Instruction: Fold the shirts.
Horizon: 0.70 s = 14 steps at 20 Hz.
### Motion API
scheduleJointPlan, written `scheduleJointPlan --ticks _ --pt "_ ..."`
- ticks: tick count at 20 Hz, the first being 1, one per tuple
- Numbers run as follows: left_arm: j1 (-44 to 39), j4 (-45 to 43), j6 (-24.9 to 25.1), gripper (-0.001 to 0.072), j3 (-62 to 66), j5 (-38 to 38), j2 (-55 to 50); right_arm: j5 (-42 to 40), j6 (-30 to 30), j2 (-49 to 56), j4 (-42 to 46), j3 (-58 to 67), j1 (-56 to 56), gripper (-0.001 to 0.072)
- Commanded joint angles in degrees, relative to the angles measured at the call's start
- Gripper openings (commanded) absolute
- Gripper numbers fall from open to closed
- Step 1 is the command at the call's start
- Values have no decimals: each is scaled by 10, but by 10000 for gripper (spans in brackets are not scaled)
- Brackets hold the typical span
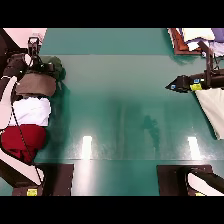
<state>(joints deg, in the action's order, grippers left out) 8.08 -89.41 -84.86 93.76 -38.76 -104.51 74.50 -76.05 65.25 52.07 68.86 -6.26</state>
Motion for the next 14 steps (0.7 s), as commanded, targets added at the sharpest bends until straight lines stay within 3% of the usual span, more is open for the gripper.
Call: scheduleJointPlan --ticks 1,4,5,6,7,11,14 --pt "15 -4 -7 552 0 36 -16 -16 0 0 1 0 -26 19" --pt "15 -2 -7 549 0 43 -35 -26 0 0 0 0 -33 19" --pt "15 -2 -7 496 0 50 -37 -25 0 0 0 0 -33 19" --pt "15 -2 -7 215 2 54 -36 -25 0 0 0 0 -33 19" --pt "15 -2 -7 39 13 41 -36 -26 0 0 1 0 -33 19" --pt "14 22 -6 30 134 -83 -20 -53 0 0 1 10 -33 19" --pt "-2 26 0 29 212 -123 54 -74 1 0 7 71 -32 19"
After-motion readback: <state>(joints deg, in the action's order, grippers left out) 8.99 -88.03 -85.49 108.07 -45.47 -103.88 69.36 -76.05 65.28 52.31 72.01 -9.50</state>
